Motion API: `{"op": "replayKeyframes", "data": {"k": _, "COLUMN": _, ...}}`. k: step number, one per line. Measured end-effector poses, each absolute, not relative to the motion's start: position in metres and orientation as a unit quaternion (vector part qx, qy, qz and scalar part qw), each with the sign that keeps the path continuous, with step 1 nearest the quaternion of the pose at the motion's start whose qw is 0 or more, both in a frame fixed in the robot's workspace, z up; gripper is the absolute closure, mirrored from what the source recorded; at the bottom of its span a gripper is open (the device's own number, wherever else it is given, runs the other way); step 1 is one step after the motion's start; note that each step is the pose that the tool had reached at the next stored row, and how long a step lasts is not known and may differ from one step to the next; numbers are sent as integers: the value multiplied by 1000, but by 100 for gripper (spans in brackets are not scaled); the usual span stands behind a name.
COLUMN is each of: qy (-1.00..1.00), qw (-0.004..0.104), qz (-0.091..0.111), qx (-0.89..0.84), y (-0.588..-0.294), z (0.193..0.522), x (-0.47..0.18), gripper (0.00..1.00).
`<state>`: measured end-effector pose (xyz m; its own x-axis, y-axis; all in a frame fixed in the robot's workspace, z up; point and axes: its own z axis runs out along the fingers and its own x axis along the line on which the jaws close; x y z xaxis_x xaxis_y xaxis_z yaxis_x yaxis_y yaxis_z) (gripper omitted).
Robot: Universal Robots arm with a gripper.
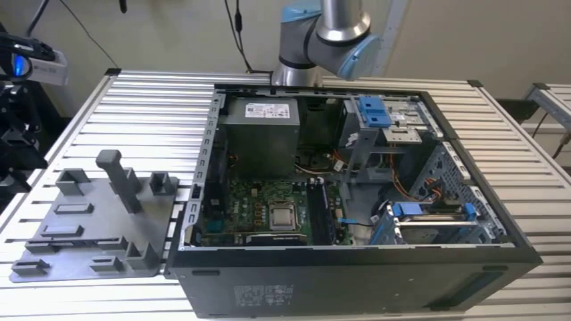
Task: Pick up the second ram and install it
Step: 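Pick up the second ram and move it above second insertion slot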
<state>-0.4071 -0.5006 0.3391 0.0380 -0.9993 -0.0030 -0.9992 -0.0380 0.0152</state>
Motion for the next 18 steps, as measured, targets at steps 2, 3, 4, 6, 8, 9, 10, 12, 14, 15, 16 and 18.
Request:
{"op": "replayKeyframes", "data": {"k": 2, "qy": -693, "qw": 4, "qz": -6, "qx": 720, "y": -501, "z": 336, "x": -407, "gripper": 52}}
{"op": "replayKeyframes", "data": {"k": 3, "qy": -693, "qw": 4, "qz": -6, "qx": 721, "y": -501, "z": 335, "x": -407, "gripper": 52}}
{"op": "replayKeyframes", "data": {"k": 4, "qy": -693, "qw": 4, "qz": -6, "qx": 721, "y": -501, "z": 333, "x": -407, "gripper": 52}}
{"op": "replayKeyframes", "data": {"k": 6, "qy": -693, "qw": 4, "qz": -6, "qx": 721, "y": -501, "z": 330, "x": -407, "gripper": 52}}
{"op": "replayKeyframes", "data": {"k": 8, "qy": -693, "qw": 4, "qz": -6, "qx": 721, "y": -502, "z": 327, "x": -407, "gripper": 52}}
{"op": "replayKeyframes", "data": {"k": 9, "qy": -693, "qw": 4, "qz": -6, "qx": 721, "y": -502, "z": 326, "x": -407, "gripper": 52}}
{"op": "replayKeyframes", "data": {"k": 10, "qy": -693, "qw": 4, "qz": -6, "qx": 721, "y": -502, "z": 324, "x": -407, "gripper": 52}}
{"op": "replayKeyframes", "data": {"k": 12, "qy": -693, "qw": 4, "qz": -5, "qx": 721, "y": -503, "z": 322, "x": -407, "gripper": 52}}
{"op": "replayKeyframes", "data": {"k": 14, "qy": -693, "qw": 3, "qz": -5, "qx": 721, "y": -503, "z": 319, "x": -407, "gripper": 52}}
{"op": "replayKeyframes", "data": {"k": 15, "qy": -693, "qw": 3, "qz": -5, "qx": 721, "y": -503, "z": 318, "x": -407, "gripper": 52}}
{"op": "replayKeyframes", "data": {"k": 16, "qy": -693, "qw": 2, "qz": -4, "qx": 721, "y": -503, "z": 316, "x": -407, "gripper": 52}}
{"op": "replayKeyframes", "data": {"k": 18, "qy": -693, "qw": 2, "qz": -4, "qx": 721, "y": -503, "z": 314, "x": -407, "gripper": 52}}
